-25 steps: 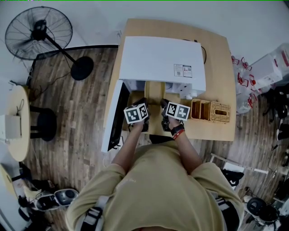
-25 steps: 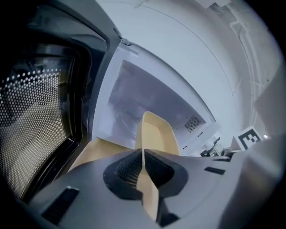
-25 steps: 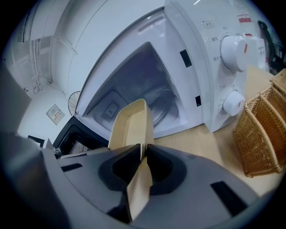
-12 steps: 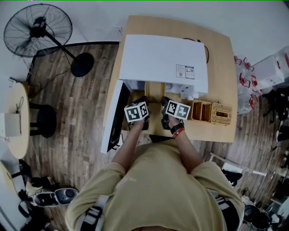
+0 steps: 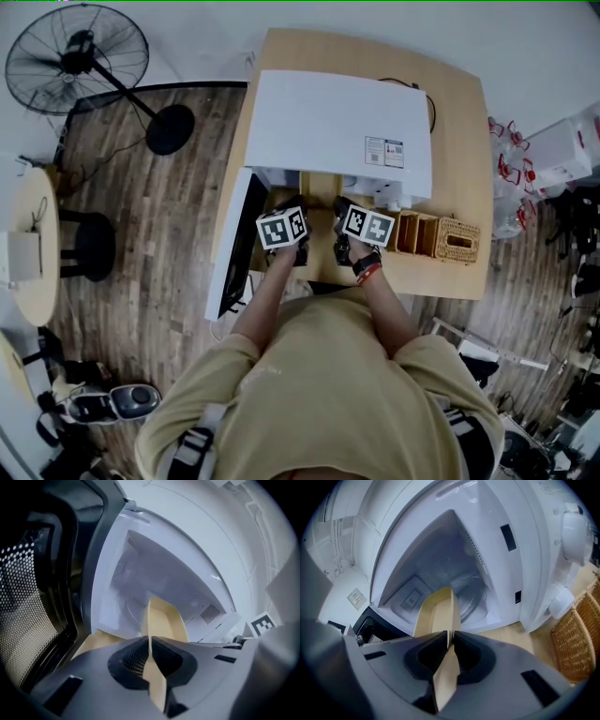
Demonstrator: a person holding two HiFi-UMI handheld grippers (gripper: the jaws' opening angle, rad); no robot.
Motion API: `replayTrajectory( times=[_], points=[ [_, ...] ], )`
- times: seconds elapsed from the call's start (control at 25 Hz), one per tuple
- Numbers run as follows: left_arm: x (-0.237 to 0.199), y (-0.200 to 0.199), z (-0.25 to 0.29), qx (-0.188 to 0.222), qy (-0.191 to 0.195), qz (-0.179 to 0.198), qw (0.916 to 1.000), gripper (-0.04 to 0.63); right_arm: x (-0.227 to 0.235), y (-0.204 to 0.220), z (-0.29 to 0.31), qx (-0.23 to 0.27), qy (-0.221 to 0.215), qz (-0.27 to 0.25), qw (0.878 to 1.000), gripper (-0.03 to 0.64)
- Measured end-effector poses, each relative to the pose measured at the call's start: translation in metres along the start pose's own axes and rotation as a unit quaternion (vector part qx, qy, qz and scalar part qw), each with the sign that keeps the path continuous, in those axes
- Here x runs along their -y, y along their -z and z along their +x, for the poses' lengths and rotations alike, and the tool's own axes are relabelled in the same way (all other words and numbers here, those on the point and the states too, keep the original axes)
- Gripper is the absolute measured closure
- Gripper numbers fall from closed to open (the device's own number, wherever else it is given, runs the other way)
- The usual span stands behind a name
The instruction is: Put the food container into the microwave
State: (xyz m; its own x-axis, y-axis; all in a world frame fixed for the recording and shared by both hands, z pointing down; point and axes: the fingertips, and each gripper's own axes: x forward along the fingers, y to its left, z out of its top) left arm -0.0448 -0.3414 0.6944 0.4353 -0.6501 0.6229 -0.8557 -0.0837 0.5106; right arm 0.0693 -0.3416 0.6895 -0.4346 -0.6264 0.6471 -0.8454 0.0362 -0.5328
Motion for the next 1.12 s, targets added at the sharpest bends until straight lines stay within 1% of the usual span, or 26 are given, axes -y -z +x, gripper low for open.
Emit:
replayTrajectory(
  times=[0.24, 0.4, 0.6, 1.12],
  points=[
    [0.004, -0.008, 0.005, 0.004, 0.0, 0.002, 1.0, 0.563, 0.002, -0.008, 0.003, 0.002, -0.001, 0.001, 1.0, 0.552],
    [0.003, -0.012, 0.009, 0.0, -0.003, 0.003, 1.0, 0.563, 0.004, -0.013, 0.008, 0.004, -0.003, 0.009, 1.0, 0.552],
    [0.003, -0.022, 0.014, 0.003, -0.004, 0.007, 1.0, 0.563, 0.002, -0.023, 0.012, 0.016, -0.008, 0.014, 1.0, 0.552],
    [-0.005, -0.032, 0.03, 0.006, -0.01, -0.012, 0.9999, 0.563, 0.002, -0.04, 0.027, 0.029, -0.017, 0.009, 0.999, 0.552]
  ],
)
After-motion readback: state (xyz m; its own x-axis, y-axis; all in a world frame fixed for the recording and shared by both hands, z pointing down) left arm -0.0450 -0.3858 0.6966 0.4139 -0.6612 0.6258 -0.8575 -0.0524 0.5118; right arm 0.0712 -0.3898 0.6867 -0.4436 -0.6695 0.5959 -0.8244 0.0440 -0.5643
